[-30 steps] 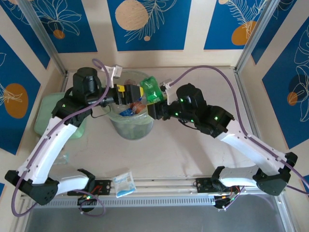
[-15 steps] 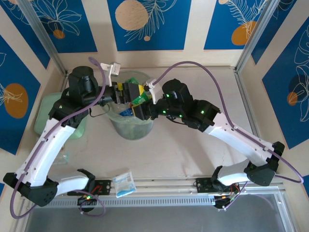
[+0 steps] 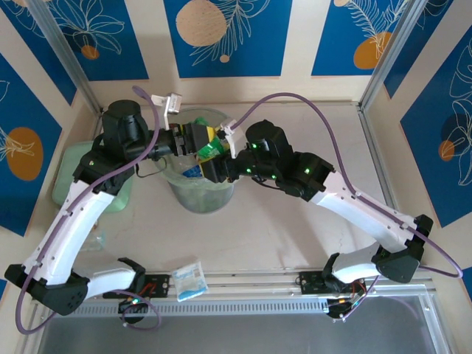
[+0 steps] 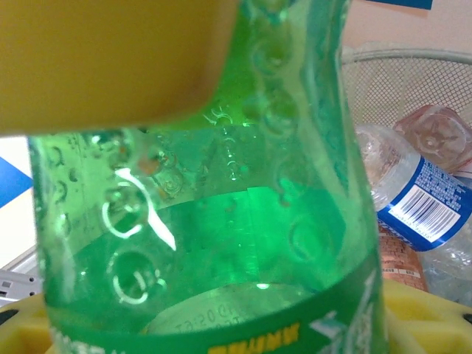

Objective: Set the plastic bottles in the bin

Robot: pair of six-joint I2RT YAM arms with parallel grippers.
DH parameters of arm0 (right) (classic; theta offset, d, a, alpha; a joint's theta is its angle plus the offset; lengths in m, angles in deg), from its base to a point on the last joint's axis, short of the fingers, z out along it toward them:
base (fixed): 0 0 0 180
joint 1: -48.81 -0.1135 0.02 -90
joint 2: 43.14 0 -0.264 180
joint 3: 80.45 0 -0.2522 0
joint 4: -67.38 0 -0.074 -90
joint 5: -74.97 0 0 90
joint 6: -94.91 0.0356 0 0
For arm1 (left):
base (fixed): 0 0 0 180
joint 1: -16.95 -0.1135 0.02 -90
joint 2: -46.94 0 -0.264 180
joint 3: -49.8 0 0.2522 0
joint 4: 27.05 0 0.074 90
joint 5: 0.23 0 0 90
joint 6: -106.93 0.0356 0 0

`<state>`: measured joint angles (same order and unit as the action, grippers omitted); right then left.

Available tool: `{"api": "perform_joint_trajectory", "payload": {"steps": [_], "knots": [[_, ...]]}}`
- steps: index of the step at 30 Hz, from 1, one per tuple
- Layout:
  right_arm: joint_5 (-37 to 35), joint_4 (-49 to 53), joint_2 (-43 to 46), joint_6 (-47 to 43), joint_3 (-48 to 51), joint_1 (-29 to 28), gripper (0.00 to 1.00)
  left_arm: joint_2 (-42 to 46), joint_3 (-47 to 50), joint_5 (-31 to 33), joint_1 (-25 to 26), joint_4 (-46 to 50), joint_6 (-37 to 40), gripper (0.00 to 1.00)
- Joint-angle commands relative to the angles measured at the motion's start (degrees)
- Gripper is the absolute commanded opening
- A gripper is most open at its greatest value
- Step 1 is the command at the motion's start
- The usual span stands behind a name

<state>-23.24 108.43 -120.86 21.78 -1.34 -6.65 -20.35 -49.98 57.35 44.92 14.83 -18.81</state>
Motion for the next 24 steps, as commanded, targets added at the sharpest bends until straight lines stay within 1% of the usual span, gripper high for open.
{"api": "perform_joint_trajectory", "payload": {"steps": [1, 4, 6, 7, 10, 12, 14, 17, 20, 23, 24], "knots": [[-0.3, -1.3, -0.2, -0.9, -0.9, -0.4, 0.58, 0.2, -0.4, 1.4, -0.6, -2.4, 0.1, 0.58], [-1.3, -1.5, -0.2, -0.8, -0.9, -0.4, 0.66, 0.2, -0.4, 2.2, -0.5, -2.1, 0.6, 0.56], [-2.1, -1.5, -0.1, -0.5, -0.9, -0.2, 0.74, 0.0, -0.7, 3.0, -0.6, -1.6, 1.2, 0.55], [-2.6, -1.4, -0.1, -0.3, -0.9, -0.1, 0.77, 0.0, -0.9, 3.5, -0.6, -1.2, 1.6, 0.55], [-4.9, -1.1, 0.8, 0.4, 0.0, 0.6, 0.83, -0.8, -3.3, 7.0, -0.8, 2.4, 5.2, 0.55], [-6.4, -1.0, 2.5, 1.3, 1.7, 1.7, 0.84, -1.7, -6.5, 11.2, -1.0, 6.1, 9.2, 0.55], [-7.5, -0.7, 5.4, 3.2, 4.4, 3.7, 0.84, -2.8, -10.2, 17.7, -1.1, 10.3, 13.6, 0.54], [-7.4, -1.5, 10.4, 5.9, 9.5, 6.3, 0.85, -3.9, -13.7, 27.2, -1.1, 13.5, 19.6, 0.54], [-7.3, -1.3, 14.4, 7.2, 13.4, 7.6, 0.85, -4.2, -14.3, 36.3, -1.1, 13.4, 24.5, 0.54], [-7.5, -0.5, 16.5, 7.8, 15.6, 8.2, 0.85, -4.5, -12.2, 43.4, -1.1, 11.4, 28.5, 0.54], [-7.6, -0.3, 16.9, 7.9, 16.0, 8.2, 0.85, -4.9, -11.5, 44.8, -1.1, 11.1, 29.4, 0.54]]}}
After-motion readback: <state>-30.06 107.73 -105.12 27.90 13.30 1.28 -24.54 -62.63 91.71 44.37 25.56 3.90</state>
